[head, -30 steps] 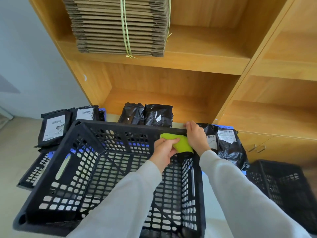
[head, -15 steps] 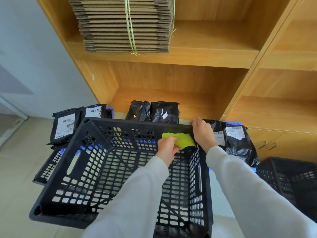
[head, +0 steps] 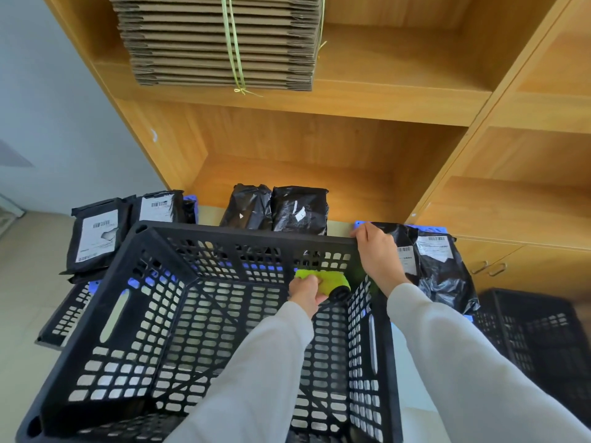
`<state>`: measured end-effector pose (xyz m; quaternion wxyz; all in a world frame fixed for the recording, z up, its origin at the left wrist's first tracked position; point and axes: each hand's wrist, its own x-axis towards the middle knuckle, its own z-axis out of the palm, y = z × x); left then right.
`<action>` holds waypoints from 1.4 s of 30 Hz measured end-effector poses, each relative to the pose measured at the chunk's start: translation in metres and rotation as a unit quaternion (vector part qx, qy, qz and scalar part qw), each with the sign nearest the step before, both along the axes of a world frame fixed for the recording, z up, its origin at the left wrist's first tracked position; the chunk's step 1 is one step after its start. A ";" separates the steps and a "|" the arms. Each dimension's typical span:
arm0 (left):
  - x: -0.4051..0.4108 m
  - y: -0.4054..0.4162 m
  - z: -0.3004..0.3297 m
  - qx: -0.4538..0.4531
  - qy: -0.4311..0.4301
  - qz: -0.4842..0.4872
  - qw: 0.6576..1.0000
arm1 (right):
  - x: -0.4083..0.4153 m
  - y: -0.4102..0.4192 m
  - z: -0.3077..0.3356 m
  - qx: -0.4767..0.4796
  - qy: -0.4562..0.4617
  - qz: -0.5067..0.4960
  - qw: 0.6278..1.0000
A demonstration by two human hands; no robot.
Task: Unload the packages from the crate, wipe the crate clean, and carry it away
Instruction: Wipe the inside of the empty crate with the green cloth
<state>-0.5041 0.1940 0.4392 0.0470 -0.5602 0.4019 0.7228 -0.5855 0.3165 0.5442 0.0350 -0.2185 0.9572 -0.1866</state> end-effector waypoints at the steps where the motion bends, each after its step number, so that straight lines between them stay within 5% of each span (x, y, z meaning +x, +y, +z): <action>1: -0.001 -0.001 -0.007 0.001 -0.005 0.001 1.000 | -0.001 -0.001 0.000 0.003 0.000 0.007 1.000; 19: 0.007 -0.019 -0.062 0.072 -0.007 0.025 0.997 | -0.004 -0.001 -0.012 -0.078 -0.041 -0.055 0.995; 42: 0.031 -0.038 0.103 0.066 0.177 0.014 0.982 | 0.011 -0.005 0.019 0.072 0.000 0.003 0.997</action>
